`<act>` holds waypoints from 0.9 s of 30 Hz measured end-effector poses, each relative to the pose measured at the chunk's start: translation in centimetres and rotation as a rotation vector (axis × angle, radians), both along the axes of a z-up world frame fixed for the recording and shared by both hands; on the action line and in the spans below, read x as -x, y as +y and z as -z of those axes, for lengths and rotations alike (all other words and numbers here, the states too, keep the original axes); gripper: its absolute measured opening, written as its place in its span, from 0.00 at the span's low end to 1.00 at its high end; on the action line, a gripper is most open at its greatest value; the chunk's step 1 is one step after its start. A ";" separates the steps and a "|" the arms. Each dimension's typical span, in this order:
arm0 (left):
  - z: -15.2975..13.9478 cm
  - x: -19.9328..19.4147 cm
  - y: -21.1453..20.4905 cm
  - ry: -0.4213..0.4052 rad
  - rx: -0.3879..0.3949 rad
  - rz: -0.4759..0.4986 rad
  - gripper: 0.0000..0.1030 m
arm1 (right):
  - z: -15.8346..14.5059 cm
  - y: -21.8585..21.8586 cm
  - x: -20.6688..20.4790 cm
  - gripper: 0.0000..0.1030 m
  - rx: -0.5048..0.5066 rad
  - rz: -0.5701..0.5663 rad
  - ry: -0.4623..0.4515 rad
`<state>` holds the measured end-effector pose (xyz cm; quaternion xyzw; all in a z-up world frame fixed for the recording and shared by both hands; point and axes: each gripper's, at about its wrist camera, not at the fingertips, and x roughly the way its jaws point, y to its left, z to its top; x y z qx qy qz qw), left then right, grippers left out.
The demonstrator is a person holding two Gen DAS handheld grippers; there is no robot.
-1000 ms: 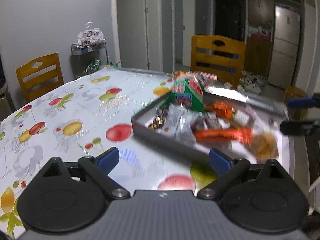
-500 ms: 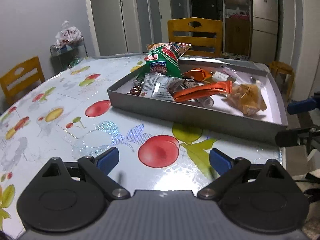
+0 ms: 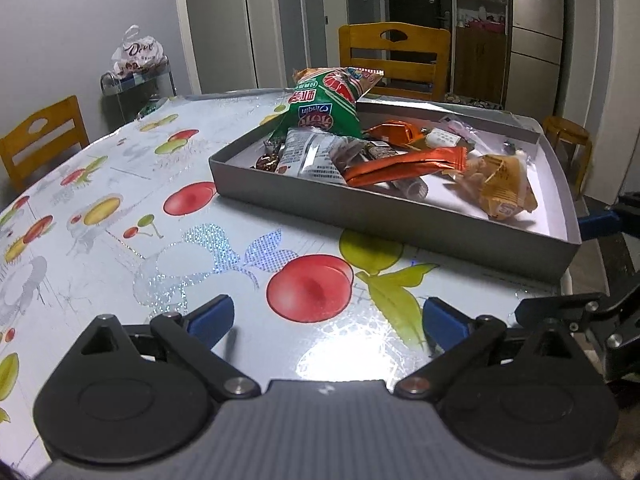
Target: Organize snacks
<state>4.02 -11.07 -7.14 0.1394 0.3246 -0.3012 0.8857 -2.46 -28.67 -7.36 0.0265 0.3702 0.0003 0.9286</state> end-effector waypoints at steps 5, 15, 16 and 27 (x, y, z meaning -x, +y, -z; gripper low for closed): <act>0.0 -0.1 0.0 0.006 0.004 -0.001 0.99 | 0.0 -0.1 0.0 1.00 -0.008 0.005 -0.006; 0.1 -0.2 0.0 0.011 0.007 -0.005 0.99 | 0.1 0.0 -0.1 1.00 0.001 0.010 -0.009; 0.1 -0.2 0.1 0.012 0.007 -0.005 0.99 | 0.1 0.0 -0.1 1.00 0.000 0.010 -0.009; 0.1 -0.2 0.0 0.013 0.009 -0.005 0.99 | 0.2 0.0 -0.2 1.00 0.007 0.011 -0.009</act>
